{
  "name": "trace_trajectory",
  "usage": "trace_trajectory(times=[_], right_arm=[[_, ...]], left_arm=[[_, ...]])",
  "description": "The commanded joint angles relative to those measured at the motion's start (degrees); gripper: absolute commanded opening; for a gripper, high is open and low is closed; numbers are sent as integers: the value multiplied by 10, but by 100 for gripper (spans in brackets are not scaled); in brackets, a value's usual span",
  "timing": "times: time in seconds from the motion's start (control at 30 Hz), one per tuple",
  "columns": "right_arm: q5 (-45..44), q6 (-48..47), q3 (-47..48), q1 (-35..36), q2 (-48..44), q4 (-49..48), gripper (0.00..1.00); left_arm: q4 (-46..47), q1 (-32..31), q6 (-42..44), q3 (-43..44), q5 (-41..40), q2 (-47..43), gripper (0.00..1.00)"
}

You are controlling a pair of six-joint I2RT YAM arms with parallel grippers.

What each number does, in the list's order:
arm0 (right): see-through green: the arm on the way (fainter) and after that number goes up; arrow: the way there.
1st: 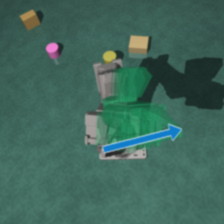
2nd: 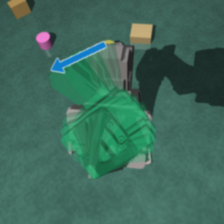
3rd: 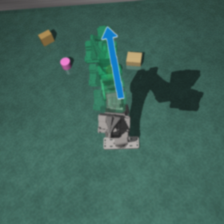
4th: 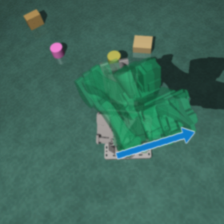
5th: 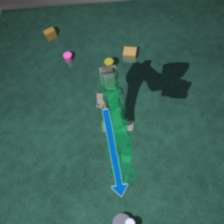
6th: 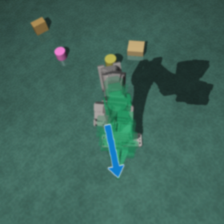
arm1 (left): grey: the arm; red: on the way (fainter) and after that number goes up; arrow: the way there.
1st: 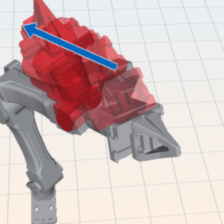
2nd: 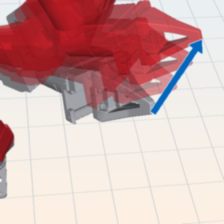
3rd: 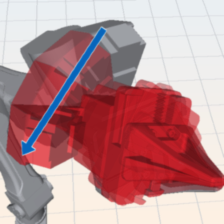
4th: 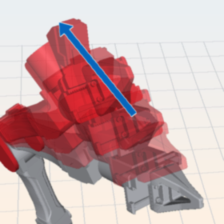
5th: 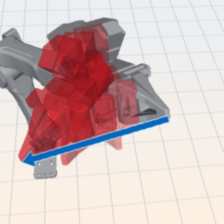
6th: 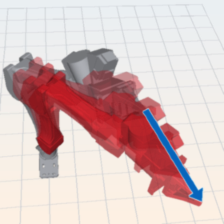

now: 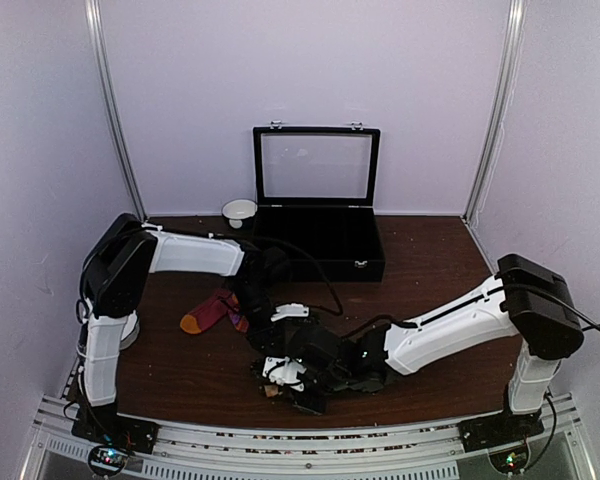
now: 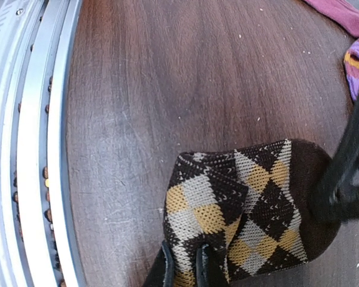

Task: Roll the socks
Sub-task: Roll the sock at the center of the board.

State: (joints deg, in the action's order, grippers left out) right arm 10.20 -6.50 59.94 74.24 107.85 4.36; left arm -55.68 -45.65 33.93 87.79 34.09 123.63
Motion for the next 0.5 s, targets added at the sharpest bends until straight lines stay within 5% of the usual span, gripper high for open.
trace_trajectory(times=[0.0, 0.47], right_arm=[[16, 72, -31, 11, 24, 132, 2], [149, 229, 17, -21, 114, 141, 0]], left_arm=[[10, -22, -12, 32, -14, 34, 39], [-16, -24, -2, 85, 56, 58, 31]])
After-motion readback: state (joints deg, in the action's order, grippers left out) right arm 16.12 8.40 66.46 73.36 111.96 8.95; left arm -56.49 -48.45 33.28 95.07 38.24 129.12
